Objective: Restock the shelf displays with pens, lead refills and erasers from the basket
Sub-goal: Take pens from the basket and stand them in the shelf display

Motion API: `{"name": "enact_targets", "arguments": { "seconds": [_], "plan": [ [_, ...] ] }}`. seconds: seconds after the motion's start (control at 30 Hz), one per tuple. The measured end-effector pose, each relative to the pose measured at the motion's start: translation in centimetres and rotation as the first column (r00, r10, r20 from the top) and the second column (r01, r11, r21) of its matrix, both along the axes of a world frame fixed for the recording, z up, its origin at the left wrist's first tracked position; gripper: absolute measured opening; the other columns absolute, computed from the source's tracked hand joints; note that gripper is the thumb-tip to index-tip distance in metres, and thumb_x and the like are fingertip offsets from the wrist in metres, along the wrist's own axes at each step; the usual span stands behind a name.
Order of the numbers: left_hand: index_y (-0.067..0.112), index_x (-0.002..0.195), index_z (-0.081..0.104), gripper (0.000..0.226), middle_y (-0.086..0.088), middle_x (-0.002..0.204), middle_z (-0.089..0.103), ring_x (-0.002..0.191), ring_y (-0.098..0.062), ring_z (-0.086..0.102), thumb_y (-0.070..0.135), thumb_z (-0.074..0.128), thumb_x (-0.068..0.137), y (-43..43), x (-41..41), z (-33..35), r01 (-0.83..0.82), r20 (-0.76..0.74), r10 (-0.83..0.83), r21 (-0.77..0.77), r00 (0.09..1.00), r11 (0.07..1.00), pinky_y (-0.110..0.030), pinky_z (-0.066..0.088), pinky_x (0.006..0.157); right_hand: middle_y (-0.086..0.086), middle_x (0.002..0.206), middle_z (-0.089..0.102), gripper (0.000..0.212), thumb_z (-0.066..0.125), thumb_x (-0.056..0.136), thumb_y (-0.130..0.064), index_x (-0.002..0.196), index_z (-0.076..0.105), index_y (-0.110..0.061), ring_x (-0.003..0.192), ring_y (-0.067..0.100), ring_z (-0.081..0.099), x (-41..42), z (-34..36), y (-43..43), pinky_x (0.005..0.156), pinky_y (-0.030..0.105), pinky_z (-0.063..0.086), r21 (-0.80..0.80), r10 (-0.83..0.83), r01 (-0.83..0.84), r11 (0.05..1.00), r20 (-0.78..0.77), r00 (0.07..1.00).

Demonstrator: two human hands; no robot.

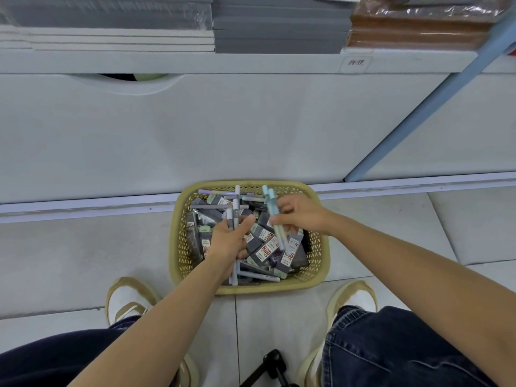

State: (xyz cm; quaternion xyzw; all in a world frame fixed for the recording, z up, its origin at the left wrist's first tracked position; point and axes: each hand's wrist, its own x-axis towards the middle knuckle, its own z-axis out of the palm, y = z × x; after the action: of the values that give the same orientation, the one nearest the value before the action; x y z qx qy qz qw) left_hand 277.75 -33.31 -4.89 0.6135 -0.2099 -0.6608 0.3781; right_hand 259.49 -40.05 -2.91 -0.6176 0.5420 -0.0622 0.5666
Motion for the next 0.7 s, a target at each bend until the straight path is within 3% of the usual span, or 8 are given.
{"name": "enact_targets", "arguments": {
  "seconds": [0.17, 0.33, 0.5, 0.6, 0.7],
  "plan": [
    [0.008, 0.094, 0.061, 0.022, 0.006, 0.045, 0.047, 0.032, -0.006, 0.031, 0.022, 0.075, 0.083, -0.3, 0.5, 0.8, -0.077, 0.015, 0.078, -0.052, 0.997, 0.996, -0.019, 0.031, 0.032, -0.001, 0.068, 0.067, 0.013, 0.069, 0.089, -0.019, 0.097, 0.069, -0.009, 0.057, 0.011, 0.061, 3.0, 0.6, 1.2, 0.056, 0.02, 0.051, 0.091, 0.118, -0.136, 0.986, 0.184, 0.976],
    [0.009, 0.09, 0.063, 0.017, 0.006, 0.045, 0.042, 0.035, -0.006, 0.03, 0.022, 0.073, 0.085, -0.6, 1.3, 2.1, -0.087, 0.041, 0.091, -0.089, 0.995, 0.992, -0.019, 0.029, 0.033, -0.008, 0.061, 0.062, 0.016, 0.063, 0.093, -0.024, 0.081, 0.072, -0.022, 0.056, 0.006, 0.058, 3.0, 1.6, 1.2, 0.06, 0.021, 0.05, 0.014, 0.059, -0.064, 0.998, 0.231, 0.971],
    [0.009, 0.084, 0.064, 0.013, 0.006, 0.044, 0.044, 0.03, -0.004, 0.031, 0.02, 0.073, 0.086, -2.3, 2.5, 5.4, -0.058, 0.164, 0.079, -0.132, 0.983, 0.99, -0.017, 0.029, 0.031, -0.002, 0.069, 0.061, 0.022, 0.062, 0.094, -0.018, 0.111, 0.07, -0.007, 0.063, 0.008, 0.055, 2.9, 4.4, 0.1, 0.063, 0.019, 0.049, -0.042, -0.104, 0.128, 0.991, 0.362, 0.926],
    [0.011, 0.087, 0.064, 0.018, 0.007, 0.045, 0.039, 0.035, -0.008, 0.028, 0.024, 0.076, 0.083, -3.3, 3.4, 8.6, 0.105, 0.177, -0.075, -0.166, 0.981, 0.981, -0.023, 0.033, 0.038, 0.007, 0.083, 0.068, 0.027, 0.061, 0.092, -0.005, 0.12, 0.062, -0.002, 0.072, 0.013, 0.063, 3.4, 7.4, -0.7, 0.071, 0.021, 0.054, -0.08, -0.134, 0.197, 0.977, 0.491, 0.861],
    [0.01, 0.088, 0.066, 0.018, 0.005, 0.051, 0.049, 0.036, -0.008, 0.027, 0.025, 0.075, 0.083, -3.5, 3.9, 12.3, 0.231, 0.182, -0.19, -0.242, 0.965, 0.943, -0.026, 0.036, 0.043, 0.008, 0.08, 0.066, 0.033, 0.06, 0.091, 0.001, 0.124, 0.055, 0.001, 0.071, 0.016, 0.061, 3.9, 10.9, -1.2, 0.072, 0.023, 0.053, -0.169, -0.077, 0.198, 0.965, 0.541, 0.838]
  ]
}}
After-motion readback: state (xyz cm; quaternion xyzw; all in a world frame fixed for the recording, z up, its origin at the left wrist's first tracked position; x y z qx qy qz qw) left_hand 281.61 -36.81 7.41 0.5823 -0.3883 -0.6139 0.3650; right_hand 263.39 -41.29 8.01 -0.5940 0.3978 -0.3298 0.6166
